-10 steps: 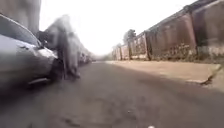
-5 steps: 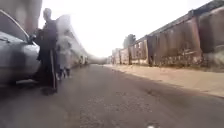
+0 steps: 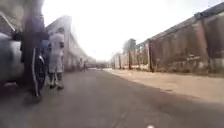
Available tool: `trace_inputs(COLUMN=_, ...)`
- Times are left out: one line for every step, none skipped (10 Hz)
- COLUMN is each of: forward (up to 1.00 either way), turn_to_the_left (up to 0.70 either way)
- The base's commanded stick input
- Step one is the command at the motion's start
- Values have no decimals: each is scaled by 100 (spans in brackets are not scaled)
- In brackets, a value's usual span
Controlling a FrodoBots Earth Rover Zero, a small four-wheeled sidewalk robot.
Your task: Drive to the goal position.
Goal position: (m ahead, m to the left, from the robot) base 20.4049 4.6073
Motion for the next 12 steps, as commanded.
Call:
trace_inputs(forward=100, turn_to_the_left=0)
trace_inputs(forward=100, turn_to_the_left=0)
trace_inputs(forward=100, turn_to_the_left=0)
trace_inputs(forward=100, turn_to_the_left=0)
trace_inputs(forward=100, turn_to_the_left=0)
trace_inputs(forward=100, turn_to_the_left=0)
trace_inputs(forward=100, turn_to_the_left=0)
trace_inputs(forward=100, turn_to_the_left=0)
trace_inputs(forward=100, turn_to_the_left=0)
trace_inputs(forward=100, turn_to_the_left=0)
trace_inputs(forward=100, turn_to_the_left=0)
trace_inputs(forward=100, turn_to_the_left=0)
